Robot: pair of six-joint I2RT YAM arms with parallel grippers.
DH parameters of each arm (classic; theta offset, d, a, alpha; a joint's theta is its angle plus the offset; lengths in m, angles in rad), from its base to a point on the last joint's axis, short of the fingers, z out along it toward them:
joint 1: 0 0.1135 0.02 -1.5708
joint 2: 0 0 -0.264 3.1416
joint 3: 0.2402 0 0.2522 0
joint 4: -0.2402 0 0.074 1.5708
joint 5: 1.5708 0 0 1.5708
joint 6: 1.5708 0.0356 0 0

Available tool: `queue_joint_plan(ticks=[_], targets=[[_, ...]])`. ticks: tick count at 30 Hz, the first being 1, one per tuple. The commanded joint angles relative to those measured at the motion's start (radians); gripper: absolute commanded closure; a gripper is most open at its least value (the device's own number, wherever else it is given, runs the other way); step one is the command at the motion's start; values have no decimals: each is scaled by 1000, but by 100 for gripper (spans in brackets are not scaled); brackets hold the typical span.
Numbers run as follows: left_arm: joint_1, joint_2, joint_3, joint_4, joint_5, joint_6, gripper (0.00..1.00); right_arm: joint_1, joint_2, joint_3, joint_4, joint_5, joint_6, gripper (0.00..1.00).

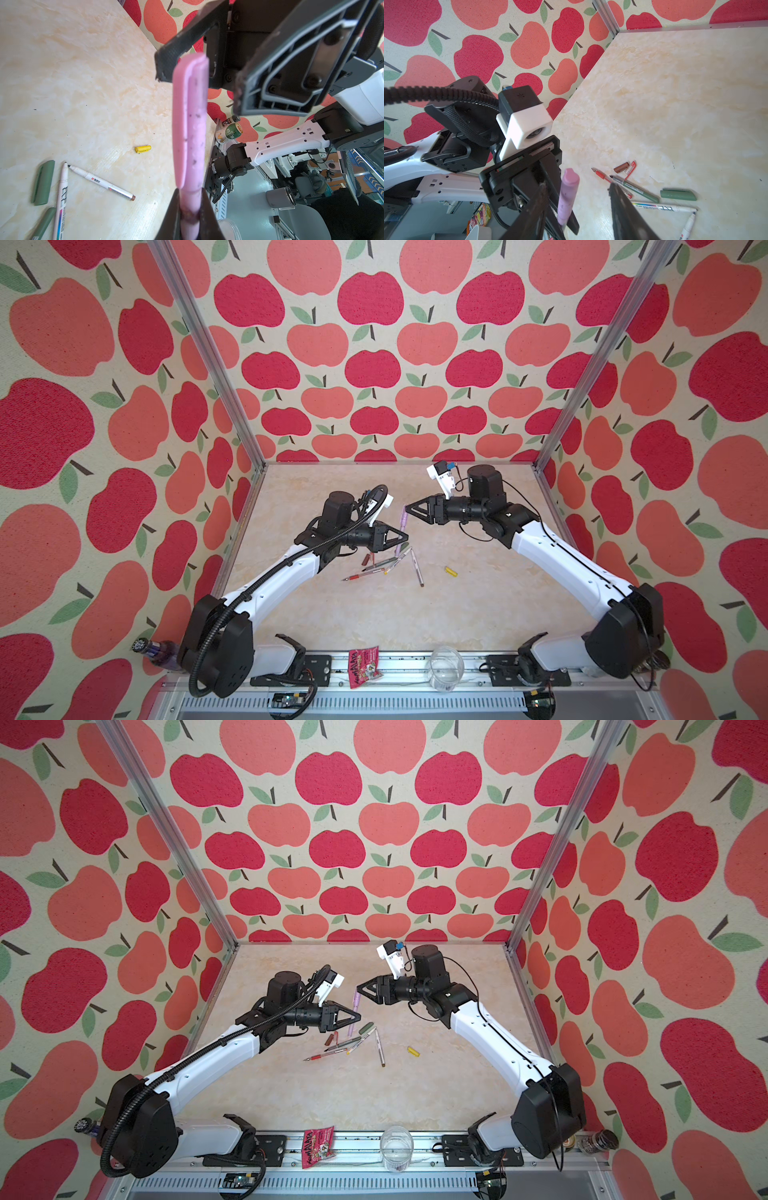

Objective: Insert the pens into the pen caps
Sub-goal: 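Push the cap down over the pen with the right gripper while the left gripper holds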

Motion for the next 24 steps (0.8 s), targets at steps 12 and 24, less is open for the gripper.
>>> queue_joint_plan(ticks=[12,24], targets=[[-9,9,73,-97,-48,106,100,6,43,31,18,-75,47,58],[-32,22,124,-201,-170,187,100,19,77,74,-32,-43,41,65]])
